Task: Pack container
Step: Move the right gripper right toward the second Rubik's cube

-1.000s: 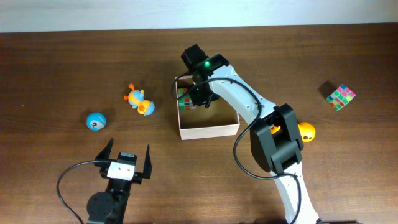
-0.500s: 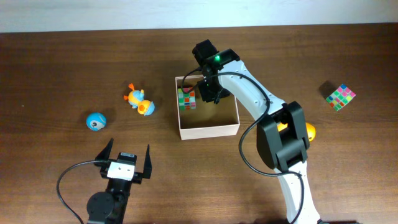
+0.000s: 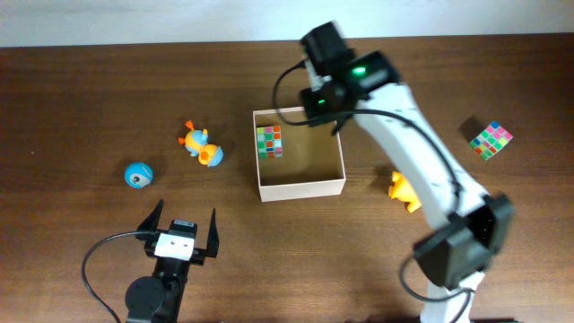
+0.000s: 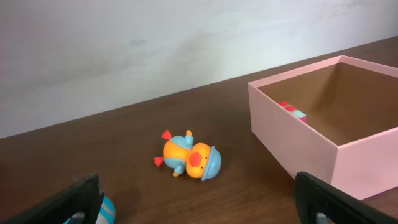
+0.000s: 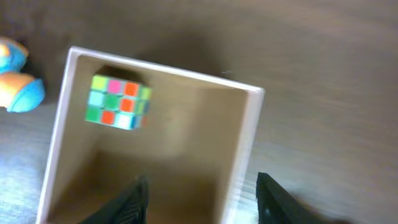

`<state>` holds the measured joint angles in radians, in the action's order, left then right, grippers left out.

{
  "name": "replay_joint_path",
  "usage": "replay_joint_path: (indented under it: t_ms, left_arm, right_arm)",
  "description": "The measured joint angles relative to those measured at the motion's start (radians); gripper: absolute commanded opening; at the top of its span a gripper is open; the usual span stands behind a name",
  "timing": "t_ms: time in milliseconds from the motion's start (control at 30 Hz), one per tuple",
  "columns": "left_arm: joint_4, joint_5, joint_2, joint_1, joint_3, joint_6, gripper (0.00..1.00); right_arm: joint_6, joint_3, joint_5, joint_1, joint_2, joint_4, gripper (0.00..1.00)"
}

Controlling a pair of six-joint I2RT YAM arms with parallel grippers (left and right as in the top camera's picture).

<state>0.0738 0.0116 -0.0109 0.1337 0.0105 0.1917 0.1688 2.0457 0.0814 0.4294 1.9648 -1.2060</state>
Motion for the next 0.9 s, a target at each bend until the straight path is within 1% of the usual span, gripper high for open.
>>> replay_joint_path:
  t_ms: [167, 333, 567, 700, 900]
  left_arm:
    - [0.0, 0.0, 0.0, 0.0, 0.0, 0.0, 0.99]
    - [0.0, 0.0, 0.0, 0.0, 0.0, 0.0, 0.99]
    - [0.0, 0.0, 0.0, 0.0, 0.0, 0.0, 0.99]
    - [0.0, 0.0, 0.0, 0.0, 0.0, 0.0, 0.99]
    - [0.0, 0.0, 0.0, 0.0, 0.0, 0.0, 0.99]
  right_arm:
    - [0.012, 0.0, 0.047, -0.163, -0.089, -0.081, 0.51]
    - [0.043, 0.0, 0.055, -0.378, -0.092, -0.163, 0.51]
    - [0.071, -0.023, 0.004, -0.588, -0.092, -0.16, 0.52]
    - [0.095, -0.082, -0.008, -0.656, -0.091, -0.117, 0.52]
    - [0.152, -0.193, -0.021, -0.71, -0.064, 0.01, 0.66]
